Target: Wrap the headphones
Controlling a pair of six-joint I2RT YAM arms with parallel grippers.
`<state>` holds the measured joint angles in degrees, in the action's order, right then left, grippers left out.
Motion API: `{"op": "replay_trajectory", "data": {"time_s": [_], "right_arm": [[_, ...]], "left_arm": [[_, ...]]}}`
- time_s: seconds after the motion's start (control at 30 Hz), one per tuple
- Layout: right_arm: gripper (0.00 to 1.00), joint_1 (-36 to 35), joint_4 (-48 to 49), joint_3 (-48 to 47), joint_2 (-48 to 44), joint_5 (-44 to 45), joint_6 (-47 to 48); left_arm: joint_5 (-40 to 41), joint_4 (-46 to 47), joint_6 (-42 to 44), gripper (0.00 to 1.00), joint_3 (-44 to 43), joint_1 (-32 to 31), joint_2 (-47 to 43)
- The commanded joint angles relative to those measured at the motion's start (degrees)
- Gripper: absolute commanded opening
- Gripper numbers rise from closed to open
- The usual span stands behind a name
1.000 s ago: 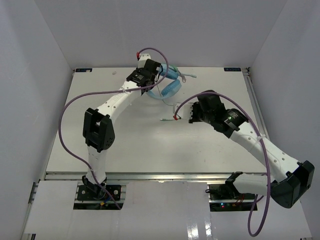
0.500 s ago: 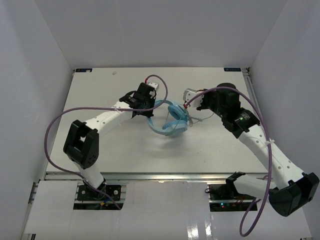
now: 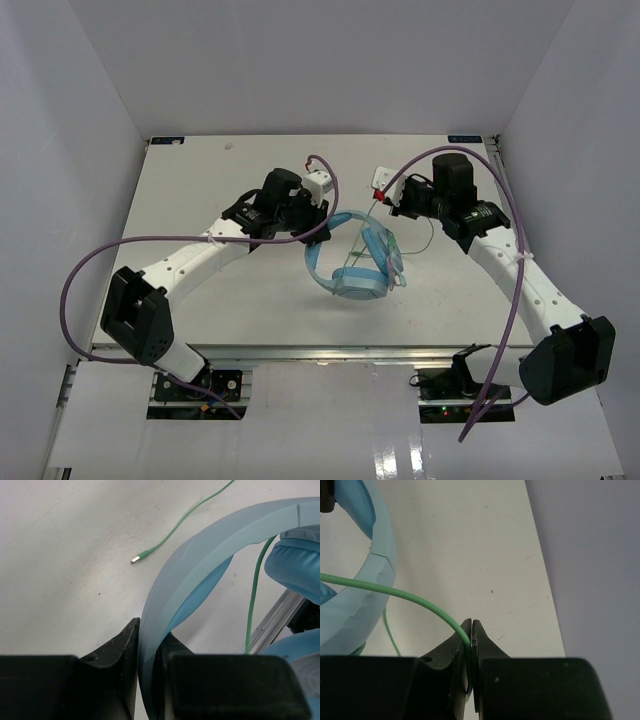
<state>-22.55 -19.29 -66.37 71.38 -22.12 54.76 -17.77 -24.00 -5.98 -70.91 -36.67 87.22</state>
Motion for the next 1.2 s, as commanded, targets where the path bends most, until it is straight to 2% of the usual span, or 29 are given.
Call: {"op": "replay_trajectory", "data": {"time_s": [0.0,0.13,0.23,0.33,0.4,0.47,0.57,0.63,0.67,0.73,0.77,0.83,0.93,1.03,1.17], "right_arm": [[0.08,4.09,0.95,-1.09,1.94,-11.03,-8.78],[0.09,7.50,1.45,1.66,3.84,-23.67,-16.12],[0.11,8.20,1.69,2.61,5.51,-36.69,-20.43],[0.15,8.22,9.12,4.82,6.75,-43.31,-27.71],[0.24,8.22,17.14,7.19,7.13,-46.08,-34.75],[0.38,8.22,23.97,8.83,7.78,-48.52,-42.24],[0.50,8.15,38.42,12.25,9.23,-51.61,-56.02],[0.54,8.01,52.37,15.54,10.38,-52.60,-64.23],[0.58,7.83,58.00,16.97,11.65,-52.66,-72.06],[0.61,7.34,69.83,19.76,13.80,-52.44,-80.36],[0.63,6.89,80.20,20.56,16.12,-52.16,-85.46],[0.64,6.45,94.57,21.47,19.29,-51.29,-95.41],[0.64,6.29,112.13,22.10,26.01,-50.16,-111.19],[0.66,6.36,123.16,22.39,31.35,-49.89,-118.46],[0.56,6.51,127.22,24.54,33.91,-49.81,-119.88]], "left_arm": [[-6.38,3.77,-3.75,0.00,-2.18,-0.27,-6.04],[-4.48,2.39,-6.49,0.00,-5.61,-0.41,-8.46],[0.58,-0.69,-7.81,0.00,-10.09,-1.25,-9.40],[4.22,-4.63,-9.05,0.00,-16.23,-1.82,-9.35],[4.46,-6.17,-10.27,0.00,-19.76,-2.05,-9.05],[4.58,-7.23,-12.02,0.00,-22.54,-2.23,-8.33],[5.03,-9.12,-14.43,0.00,-28.10,-2.40,-6.39],[5.73,-10.69,-15.43,0.00,-32.84,-2.62,-4.37],[6.31,-11.68,-15.70,0.00,-34.86,-2.98,-3.57],[7.49,-12.41,-16.06,0.00,-41.10,-3.24,-1.58],[7.94,-12.98,-16.40,0.00,-44.11,-3.30,0.40],[8.89,-14.19,-16.71,0.00,-50.03,-3.32,2.78],[12.23,-16.09,-17.34,0.00,-56.82,-3.32,6.07],[14.80,-16.40,-17.96,0.00,-60.48,-3.32,7.55],[20.02,-15.90,-18.19,0.00,-61.23,-3.32,7.74]]}}
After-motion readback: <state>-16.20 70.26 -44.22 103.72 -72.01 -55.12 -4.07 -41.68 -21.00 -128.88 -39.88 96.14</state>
